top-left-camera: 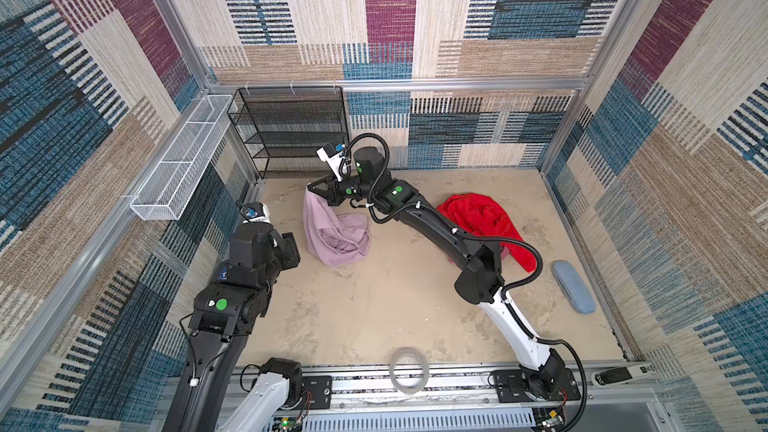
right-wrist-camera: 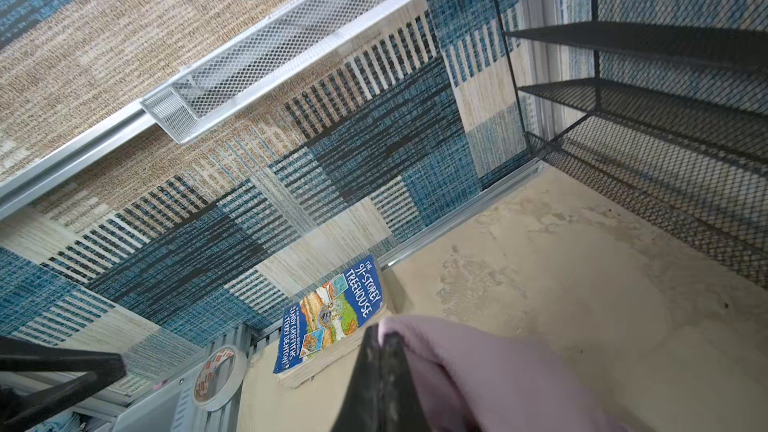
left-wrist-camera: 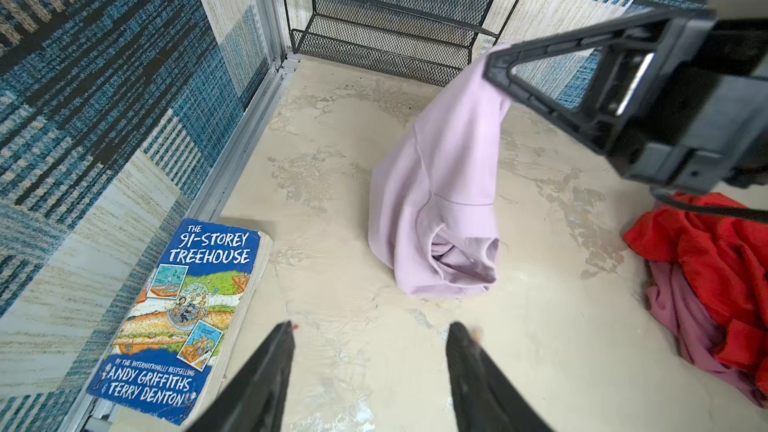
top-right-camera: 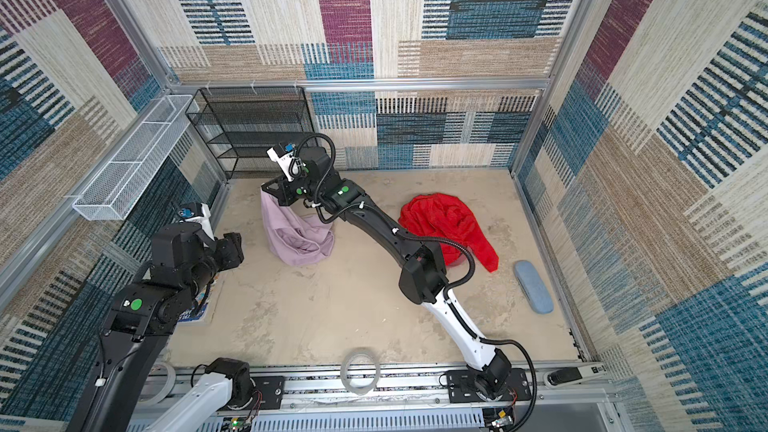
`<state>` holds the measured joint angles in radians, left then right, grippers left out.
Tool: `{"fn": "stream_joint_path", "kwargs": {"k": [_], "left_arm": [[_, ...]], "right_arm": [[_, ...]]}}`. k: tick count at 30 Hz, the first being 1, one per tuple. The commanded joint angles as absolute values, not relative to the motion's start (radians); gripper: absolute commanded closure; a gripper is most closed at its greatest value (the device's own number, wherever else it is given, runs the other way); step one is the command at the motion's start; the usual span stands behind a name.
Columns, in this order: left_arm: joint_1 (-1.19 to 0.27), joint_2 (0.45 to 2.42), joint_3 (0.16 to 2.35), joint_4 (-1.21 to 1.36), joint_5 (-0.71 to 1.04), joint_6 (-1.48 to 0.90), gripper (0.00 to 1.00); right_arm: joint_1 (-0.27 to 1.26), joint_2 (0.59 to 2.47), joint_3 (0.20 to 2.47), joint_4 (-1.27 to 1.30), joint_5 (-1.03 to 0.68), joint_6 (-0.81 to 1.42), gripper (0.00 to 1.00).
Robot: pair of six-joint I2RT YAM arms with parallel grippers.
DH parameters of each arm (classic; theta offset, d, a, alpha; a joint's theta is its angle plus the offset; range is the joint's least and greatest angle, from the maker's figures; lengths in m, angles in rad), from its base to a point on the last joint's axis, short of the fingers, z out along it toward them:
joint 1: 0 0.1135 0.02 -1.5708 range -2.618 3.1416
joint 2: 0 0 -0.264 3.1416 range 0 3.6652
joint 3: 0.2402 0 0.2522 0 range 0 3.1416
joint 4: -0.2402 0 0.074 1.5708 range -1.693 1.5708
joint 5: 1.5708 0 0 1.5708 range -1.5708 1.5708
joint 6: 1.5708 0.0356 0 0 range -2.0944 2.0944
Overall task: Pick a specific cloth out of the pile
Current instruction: 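Carry the lavender shirt with the right gripper toward the left gripper and lower it, then release the shirt and draw the right gripper back while the left gripper reaches toward it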
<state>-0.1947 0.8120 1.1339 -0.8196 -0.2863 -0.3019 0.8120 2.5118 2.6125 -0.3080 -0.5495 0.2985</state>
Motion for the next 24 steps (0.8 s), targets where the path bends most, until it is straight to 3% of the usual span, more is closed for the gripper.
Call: {"fn": "stream_joint_path", "kwargs": {"k": [1, 3, 7, 10, 15, 20, 24], "left_arm": [[-0.195, 0.816, 1.132, -0.823, -0.304, -0.305, 0.38], [-0.195, 0.821, 1.132, -0.821, -0.304, -0.305, 0.38], [-0.195, 0.828, 1.131, -0.815, -0.301, -0.308, 0.38], [-0.195, 0.831, 1.129, -0.808, -0.295, -0.312, 0.38], [-0.195, 0.843, 1.126, -0.802, -0.286, -0.322, 0.38], [-0.195, 0.863, 1.104, -0.773, -0.252, -0.34, 0.39], [-0.195, 0.901, 1.087, -0.75, -0.213, -0.362, 0.4]], "right_arm": [[0.823, 2.532, 2.624, -0.211, -0.575, 0.342, 1.0], [0.828, 2.545, 2.623, -0.201, -0.582, 0.352, 1.0], [0.845, 2.569, 2.623, -0.193, -0.595, 0.369, 0.82], [0.856, 2.574, 2.622, -0.195, -0.599, 0.364, 0.78], [0.856, 2.557, 2.621, -0.212, -0.599, 0.344, 0.61], [0.845, 2.49, 2.553, -0.248, -0.551, 0.326, 0.62], [0.813, 2.382, 2.373, -0.225, -0.53, 0.326, 0.65]]}}
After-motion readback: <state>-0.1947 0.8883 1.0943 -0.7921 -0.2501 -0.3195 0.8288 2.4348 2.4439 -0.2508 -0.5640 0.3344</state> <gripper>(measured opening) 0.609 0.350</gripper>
